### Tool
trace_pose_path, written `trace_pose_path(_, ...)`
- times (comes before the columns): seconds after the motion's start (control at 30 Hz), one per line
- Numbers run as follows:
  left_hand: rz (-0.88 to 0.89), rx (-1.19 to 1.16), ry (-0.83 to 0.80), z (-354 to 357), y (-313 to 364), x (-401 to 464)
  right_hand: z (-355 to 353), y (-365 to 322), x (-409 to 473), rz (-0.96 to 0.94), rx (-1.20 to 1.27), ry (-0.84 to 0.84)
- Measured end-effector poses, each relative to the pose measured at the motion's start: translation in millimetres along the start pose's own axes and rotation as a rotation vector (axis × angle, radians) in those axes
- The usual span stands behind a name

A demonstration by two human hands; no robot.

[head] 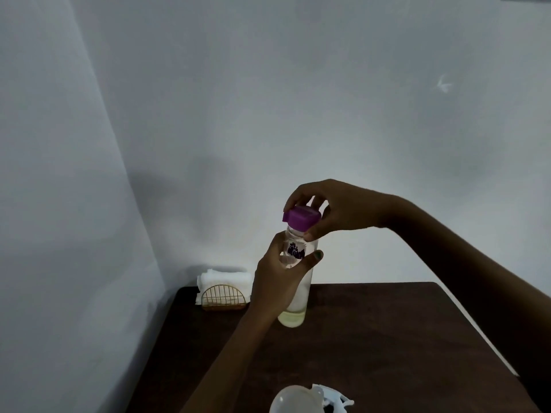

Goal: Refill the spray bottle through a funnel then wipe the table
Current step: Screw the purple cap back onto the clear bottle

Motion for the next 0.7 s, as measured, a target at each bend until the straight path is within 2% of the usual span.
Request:
trace_pose_path(0.17, 0.012, -0.007, -0.059, 3, 1, 1, -3, -9, 3, -0.029, -0.033, -0.125)
trace_pose_path(0.33, 0.012, -0.025, -0.049, 3, -2, 0, -1, -12, 8, 0.017, -0.162, -0.166)
trace_pose_path(0.57, 0.004, -0.024, -0.032, 4, -7, -2, 1, -2, 11, 0.255, -0.381, -0.080)
trace_pose_path(0.7, 0.003, -0.029, -0.038, 5, -11, -5, -5, -3, 10, 0.302, -0.723, 0.031)
Point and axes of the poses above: each hand's wrist, its own x-axis towards the middle knuckle, its own z-axis out of the palm, y = z × x, the point moved 9 cm from there along x, towards the middle knuckle
